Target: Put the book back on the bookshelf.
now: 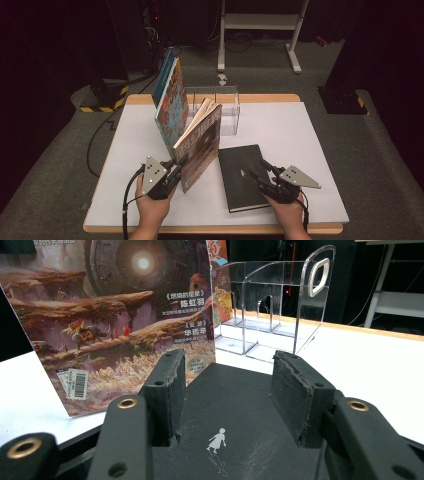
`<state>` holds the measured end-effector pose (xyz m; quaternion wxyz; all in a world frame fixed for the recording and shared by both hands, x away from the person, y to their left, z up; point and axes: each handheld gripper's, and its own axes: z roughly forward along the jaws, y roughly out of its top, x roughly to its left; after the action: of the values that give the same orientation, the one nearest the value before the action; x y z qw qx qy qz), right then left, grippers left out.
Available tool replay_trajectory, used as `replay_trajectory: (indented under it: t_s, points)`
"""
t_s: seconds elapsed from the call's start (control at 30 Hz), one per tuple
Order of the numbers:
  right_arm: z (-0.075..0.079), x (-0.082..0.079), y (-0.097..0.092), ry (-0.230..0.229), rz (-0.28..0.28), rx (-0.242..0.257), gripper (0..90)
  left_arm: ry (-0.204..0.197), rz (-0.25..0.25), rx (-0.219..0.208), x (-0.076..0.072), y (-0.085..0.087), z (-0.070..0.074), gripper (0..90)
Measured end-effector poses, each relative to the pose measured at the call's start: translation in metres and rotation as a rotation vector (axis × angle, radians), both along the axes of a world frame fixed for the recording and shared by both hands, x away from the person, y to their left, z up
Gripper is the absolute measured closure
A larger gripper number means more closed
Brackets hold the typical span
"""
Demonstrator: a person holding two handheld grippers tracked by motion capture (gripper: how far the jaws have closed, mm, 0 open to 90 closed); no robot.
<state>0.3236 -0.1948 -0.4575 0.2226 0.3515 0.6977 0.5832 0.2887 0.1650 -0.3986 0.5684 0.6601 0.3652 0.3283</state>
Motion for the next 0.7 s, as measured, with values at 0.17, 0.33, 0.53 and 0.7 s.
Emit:
replay_trajectory:
  t_s: [0.17, 0.33, 0.53, 0.7]
  points:
    - [-0.001, 0.000, 0.001, -0.001, 0.000, -0.004, 47.5, 0.011, -0.025, -0.024, 0.000, 0.008, -0.004, 83.3]
    - [-0.002, 0.000, 0.002, 0.005, 0.002, -0.006, 47.5, 0.036, -0.049, -0.038, 0.004, 0.009, -0.005, 75.0]
    - [-0.002, 0.000, 0.003, 0.003, 0.006, -0.009, 47.5, 0.055, -0.030, -0.008, 0.017, 0.002, 0.000, 68.5]
    - [-0.003, -0.001, 0.004, 0.006, 0.011, -0.011, 47.5, 0.062, -0.023, 0.011, 0.026, -0.003, 0.008, 72.5]
